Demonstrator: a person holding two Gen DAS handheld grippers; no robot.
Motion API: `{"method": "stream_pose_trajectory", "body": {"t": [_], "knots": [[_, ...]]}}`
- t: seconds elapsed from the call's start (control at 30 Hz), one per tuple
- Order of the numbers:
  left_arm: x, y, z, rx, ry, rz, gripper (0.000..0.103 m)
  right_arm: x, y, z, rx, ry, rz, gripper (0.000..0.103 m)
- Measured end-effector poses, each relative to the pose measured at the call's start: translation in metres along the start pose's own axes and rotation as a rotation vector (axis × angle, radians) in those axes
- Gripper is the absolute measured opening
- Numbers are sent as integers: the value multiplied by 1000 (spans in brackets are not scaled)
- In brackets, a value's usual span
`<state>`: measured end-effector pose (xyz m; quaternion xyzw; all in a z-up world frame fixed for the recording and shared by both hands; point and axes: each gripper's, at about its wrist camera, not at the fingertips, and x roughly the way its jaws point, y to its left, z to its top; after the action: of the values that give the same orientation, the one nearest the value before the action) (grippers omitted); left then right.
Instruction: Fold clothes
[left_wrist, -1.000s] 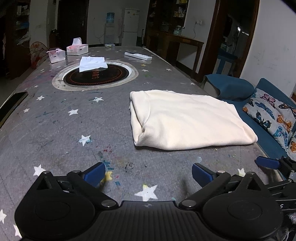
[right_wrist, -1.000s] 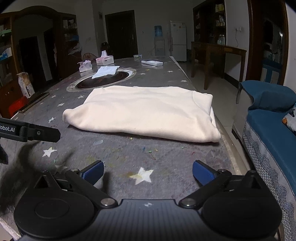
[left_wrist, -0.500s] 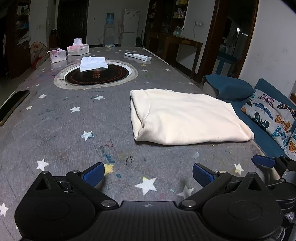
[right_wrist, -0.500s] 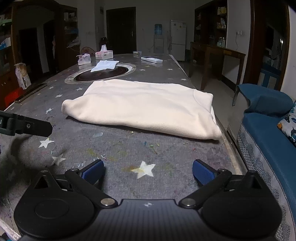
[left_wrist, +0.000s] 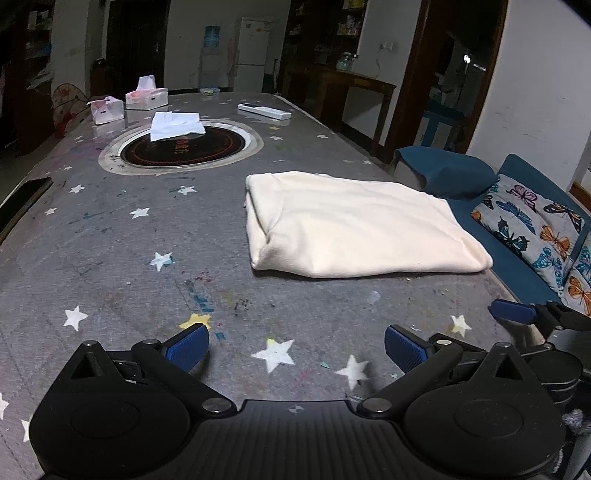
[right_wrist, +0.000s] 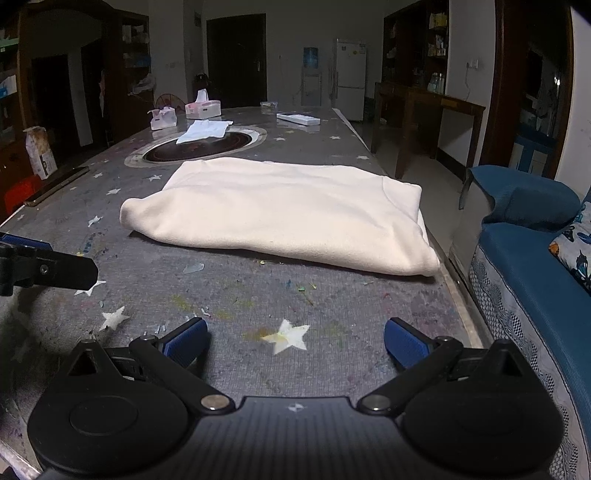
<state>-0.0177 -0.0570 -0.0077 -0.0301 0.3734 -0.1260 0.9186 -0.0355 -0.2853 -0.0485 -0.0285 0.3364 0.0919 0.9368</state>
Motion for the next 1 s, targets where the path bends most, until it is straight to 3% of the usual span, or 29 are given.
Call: {"method": "stream_pose_trajectory", "body": {"t": [0.33,1.0], "knots": [[-8,-6,-3,5,-55,-14,103,-1,2,-2,15,-22,-14,103],[-7,-18,-7,16,-6,-26,103,-2,6,-1,15,1,-28,103]]}}
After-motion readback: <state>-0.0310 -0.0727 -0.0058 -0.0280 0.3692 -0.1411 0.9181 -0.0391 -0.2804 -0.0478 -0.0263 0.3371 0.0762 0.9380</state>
